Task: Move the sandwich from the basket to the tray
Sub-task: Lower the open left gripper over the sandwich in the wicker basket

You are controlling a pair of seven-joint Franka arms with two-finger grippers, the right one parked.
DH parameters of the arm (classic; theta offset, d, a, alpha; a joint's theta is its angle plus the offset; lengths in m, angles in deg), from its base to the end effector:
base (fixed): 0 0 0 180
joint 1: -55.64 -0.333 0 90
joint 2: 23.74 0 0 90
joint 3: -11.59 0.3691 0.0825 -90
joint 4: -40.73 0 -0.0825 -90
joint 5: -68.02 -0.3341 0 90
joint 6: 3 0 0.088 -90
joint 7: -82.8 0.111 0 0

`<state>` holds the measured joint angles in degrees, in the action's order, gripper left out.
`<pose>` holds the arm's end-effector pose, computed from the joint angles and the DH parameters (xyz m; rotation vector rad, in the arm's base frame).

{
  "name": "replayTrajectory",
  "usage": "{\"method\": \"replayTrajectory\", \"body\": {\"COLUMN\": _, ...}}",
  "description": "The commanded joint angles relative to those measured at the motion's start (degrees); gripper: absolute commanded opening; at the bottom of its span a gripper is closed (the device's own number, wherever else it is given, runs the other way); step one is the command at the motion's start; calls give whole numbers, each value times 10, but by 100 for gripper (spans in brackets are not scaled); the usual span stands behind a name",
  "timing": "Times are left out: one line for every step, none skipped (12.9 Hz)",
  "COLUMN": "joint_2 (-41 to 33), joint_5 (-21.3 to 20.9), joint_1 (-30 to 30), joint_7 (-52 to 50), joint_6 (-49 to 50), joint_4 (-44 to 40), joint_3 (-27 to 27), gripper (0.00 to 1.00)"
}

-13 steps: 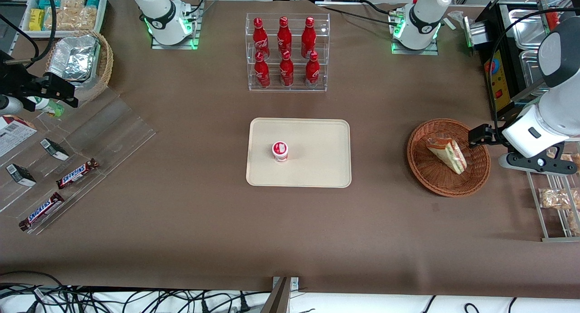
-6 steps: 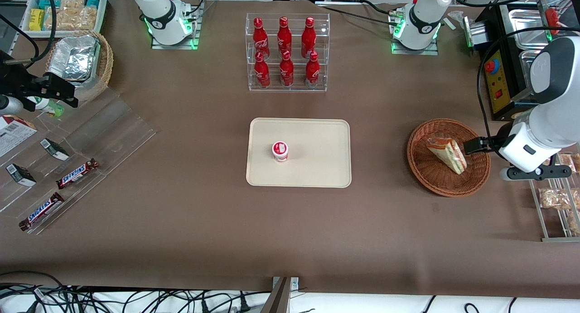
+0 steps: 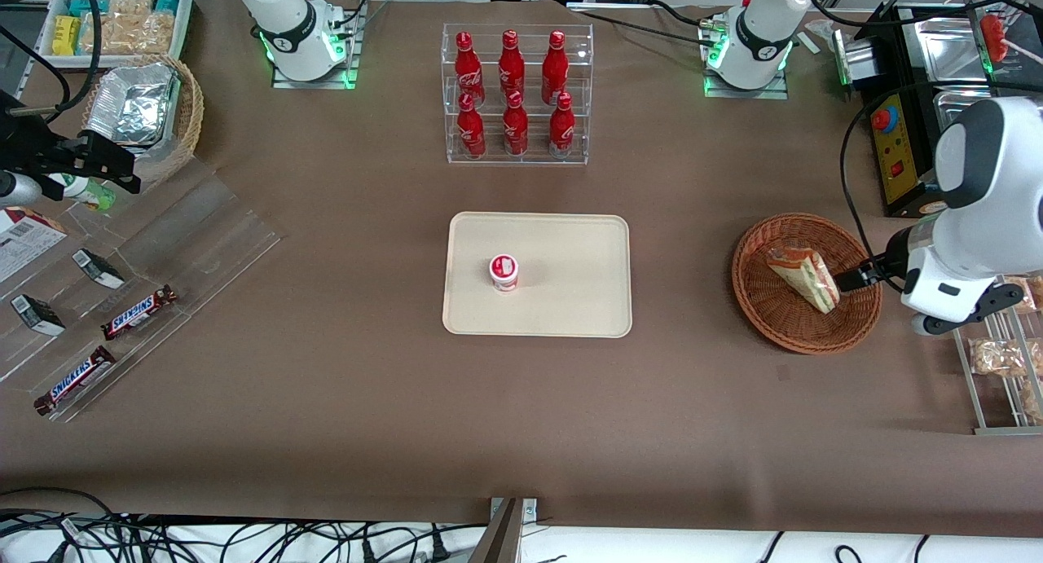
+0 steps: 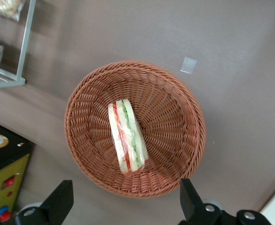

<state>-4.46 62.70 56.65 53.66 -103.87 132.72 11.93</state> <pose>0.6077 0.0010 0.4852 -2.9154 -0.6994 0.2283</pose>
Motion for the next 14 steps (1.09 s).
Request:
{"method": "replayTrajectory", "body": {"joint_2": -13, "joint_5": -14, "joint_1": -1, "joint_7": -74, "joint_6": -62, "joint_4": 76, "joint_3": 0, "gripper": 100}}
{"method": "replayTrajectory", "body": {"joint_2": -15, "joint_5": -14, "joint_1": -9, "joint_7": -101, "joint_6": -97, "joint_4": 106, "joint_3": 0, "gripper": 100}}
{"method": "replayTrajectory", "body": {"joint_2": -22, "joint_5": -14, "joint_1": -11, "joint_7": -111, "joint_6": -127, "joint_4": 135, "joint_3": 1, "gripper": 100}}
{"method": "replayTrajectory", "body": {"joint_2": -30, "joint_5": -14, "joint_1": -13, "joint_7": -112, "joint_6": -158, "joint_4": 166, "joint_3": 1, "gripper": 100}}
{"method": "replayTrajectory", "body": {"joint_2": -39, "joint_5": -14, "joint_1": -17, "joint_7": -112, "joint_6": -194, "joint_4": 197, "joint_3": 1, "gripper": 100}}
{"method": "replayTrajectory", "body": {"joint_2": -42, "joint_5": -14, "joint_1": -21, "joint_7": -112, "joint_6": -223, "joint_4": 222, "joint_3": 1, "gripper": 100}}
{"method": "replayTrajectory", "body": {"joint_2": -44, "joint_5": -14, "joint_1": -21, "joint_7": -114, "joint_6": -245, "joint_4": 241, "joint_3": 1, "gripper": 100}}
{"method": "replayTrajectory", "body": {"joint_2": -45, "joint_5": -14, "joint_1": -21, "joint_7": -126, "joint_6": -260, "joint_4": 256, "joint_3": 1, "gripper": 100}}
{"method": "replayTrajectory", "body": {"joint_2": -45, "joint_5": -14, "joint_1": -23, "joint_7": -156, "joint_6": -275, "joint_4": 267, "joint_3": 1, "gripper": 100}}
{"method": "replayTrajectory", "body": {"joint_2": -45, "joint_5": -14, "joint_1": -28, "joint_7": -169, "joint_6": -291, "joint_4": 282, "joint_3": 0, "gripper": 100}}
{"method": "replayTrajectory", "body": {"joint_2": -46, "joint_5": -14, "joint_1": -28, "joint_7": -175, "joint_6": -309, "joint_4": 296, "joint_3": -1, "gripper": 100}}
{"method": "replayTrajectory", "body": {"joint_2": -46, "joint_5": -14, "joint_1": -28, "joint_7": -176, "joint_6": -324, "joint_4": 310, "joint_3": -2, "gripper": 100}}
{"method": "replayTrajectory", "body": {"joint_2": -45, "joint_5": -14, "joint_1": -28, "joint_7": -177, "joint_6": -345, "joint_4": 323, "joint_3": -2, "gripper": 100}}
{"method": "replayTrajectory", "body": {"joint_2": -44, "joint_5": -14, "joint_1": -28, "joint_7": -179, "joint_6": -367, "joint_4": 336, "joint_3": -2, "gripper": 100}}
